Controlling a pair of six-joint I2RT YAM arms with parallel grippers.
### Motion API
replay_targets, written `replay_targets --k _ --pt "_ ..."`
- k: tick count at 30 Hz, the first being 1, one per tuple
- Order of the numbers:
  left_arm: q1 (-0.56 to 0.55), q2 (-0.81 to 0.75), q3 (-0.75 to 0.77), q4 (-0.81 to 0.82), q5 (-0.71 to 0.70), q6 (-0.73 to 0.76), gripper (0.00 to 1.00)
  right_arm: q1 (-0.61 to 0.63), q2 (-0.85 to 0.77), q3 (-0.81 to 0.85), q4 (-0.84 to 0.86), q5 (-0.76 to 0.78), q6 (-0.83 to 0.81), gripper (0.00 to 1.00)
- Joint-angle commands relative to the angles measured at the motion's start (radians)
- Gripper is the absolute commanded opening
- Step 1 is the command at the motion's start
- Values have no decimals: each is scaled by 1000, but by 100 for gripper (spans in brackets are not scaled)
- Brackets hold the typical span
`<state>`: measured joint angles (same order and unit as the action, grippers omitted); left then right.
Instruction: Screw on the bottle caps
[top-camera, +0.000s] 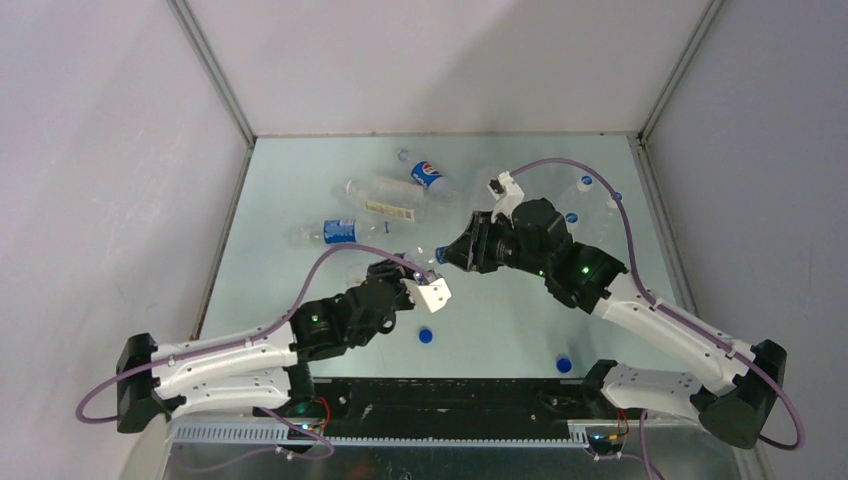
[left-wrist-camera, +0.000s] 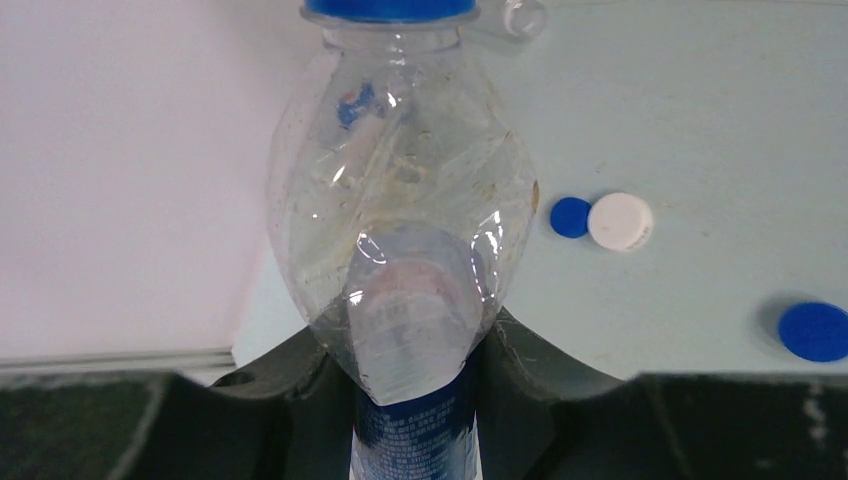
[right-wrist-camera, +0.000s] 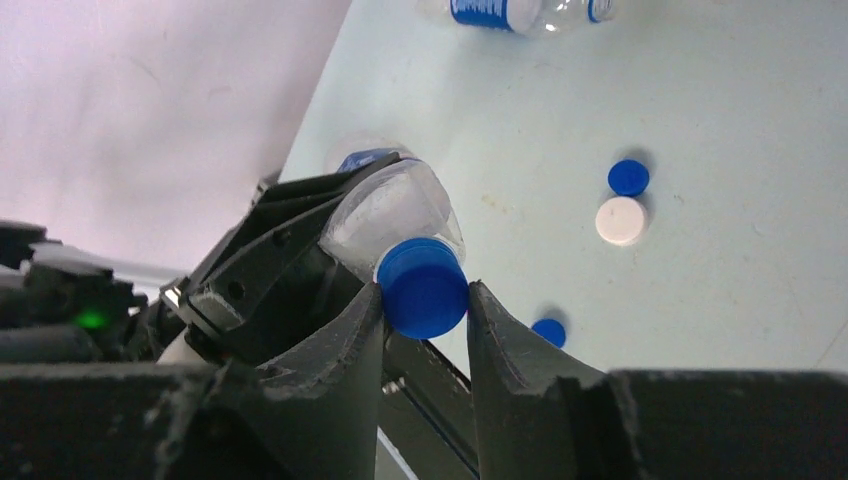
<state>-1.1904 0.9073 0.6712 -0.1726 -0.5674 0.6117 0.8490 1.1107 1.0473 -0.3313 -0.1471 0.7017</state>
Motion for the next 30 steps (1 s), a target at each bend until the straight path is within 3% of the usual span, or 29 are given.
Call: replay_targets --k 1,2,4,7,13,17,23,30 --pt "-22 -1 39 217 -68 34 14 17 -17 -20 138 -9 46 16" --pt "-13 -17 40 173 -19 3 14 17 -40 -20 156 -16 -18 31" --pt "26 -42 54 85 109 -51 14 10 -77 -20 167 -37 -147 51" --pt "120 -73 83 -30 297 -91 14 -15 -139 -21 155 -148 -453 66" --pt "291 -85 177 -278 828 -135 13 -33 -227 -21 40 -457 -938 72" --pt "336 -54 239 -379 1036 -116 13 -35 -256 -19 -59 -565 -1224 74" --pt "339 -2 310 -457 1137 -95 13 -54 -221 36 -178 -637 -1401 73" --pt "339 41 344 -487 1164 -97 14 -57 -164 89 -228 -693 -1439 66"
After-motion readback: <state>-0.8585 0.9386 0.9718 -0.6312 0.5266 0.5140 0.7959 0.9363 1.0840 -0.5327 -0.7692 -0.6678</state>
